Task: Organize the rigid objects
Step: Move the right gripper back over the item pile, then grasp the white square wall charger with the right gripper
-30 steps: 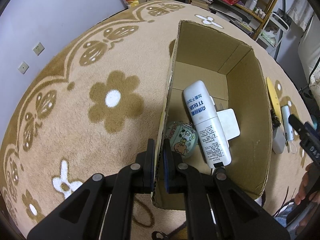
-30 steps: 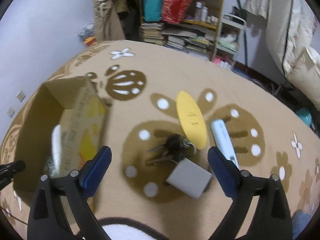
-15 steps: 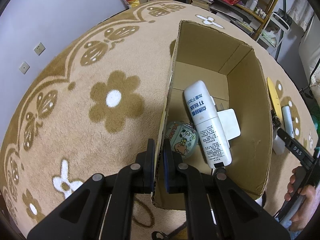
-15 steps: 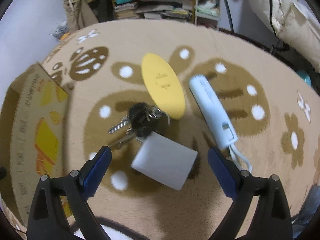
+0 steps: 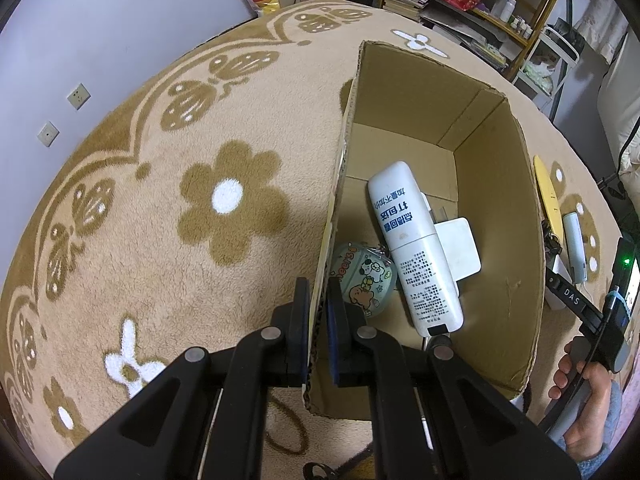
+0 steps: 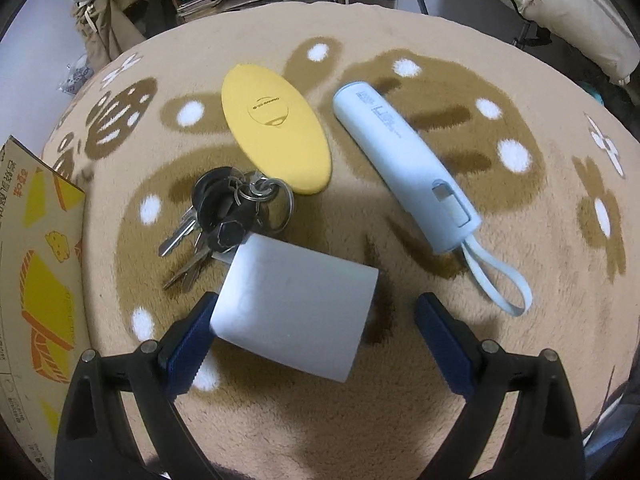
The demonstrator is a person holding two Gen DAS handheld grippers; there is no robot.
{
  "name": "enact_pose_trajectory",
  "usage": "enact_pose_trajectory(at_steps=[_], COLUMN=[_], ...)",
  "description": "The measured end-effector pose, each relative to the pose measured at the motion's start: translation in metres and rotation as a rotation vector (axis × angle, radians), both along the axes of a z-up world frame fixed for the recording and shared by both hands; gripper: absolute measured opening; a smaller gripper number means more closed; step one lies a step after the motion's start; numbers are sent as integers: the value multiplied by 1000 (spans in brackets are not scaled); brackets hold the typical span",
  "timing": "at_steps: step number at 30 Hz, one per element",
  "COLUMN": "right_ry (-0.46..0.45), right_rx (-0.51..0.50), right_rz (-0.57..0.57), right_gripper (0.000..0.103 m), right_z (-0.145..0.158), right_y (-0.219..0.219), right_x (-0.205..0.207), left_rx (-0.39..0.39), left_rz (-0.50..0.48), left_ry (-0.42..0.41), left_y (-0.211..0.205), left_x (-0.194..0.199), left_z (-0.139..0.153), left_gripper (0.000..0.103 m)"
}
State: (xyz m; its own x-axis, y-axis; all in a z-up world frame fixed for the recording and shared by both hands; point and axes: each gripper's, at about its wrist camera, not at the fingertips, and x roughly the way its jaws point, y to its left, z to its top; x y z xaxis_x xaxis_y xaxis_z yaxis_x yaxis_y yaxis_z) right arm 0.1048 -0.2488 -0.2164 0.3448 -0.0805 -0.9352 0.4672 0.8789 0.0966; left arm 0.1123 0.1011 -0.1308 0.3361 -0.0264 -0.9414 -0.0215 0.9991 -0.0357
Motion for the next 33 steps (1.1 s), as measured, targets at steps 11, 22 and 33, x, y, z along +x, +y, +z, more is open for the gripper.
enact_pose_trajectory(at_steps=[11,22,33], right_ry=[18,-30,-135], right_rx=[-36,-34,10], right_rz=[22,56,143], right_gripper=[68,65,65], right_z=[7,28,64], right_y=[9,21,48], right_x=[1,-5,-7], left_rx=[1,1,-5], left_rz=[1,1,3], left_ry=[0,1,2], left_y=[0,1,1], left_x=[0,0,0], left_z=[0,-1,0], left_gripper=[8,8,8])
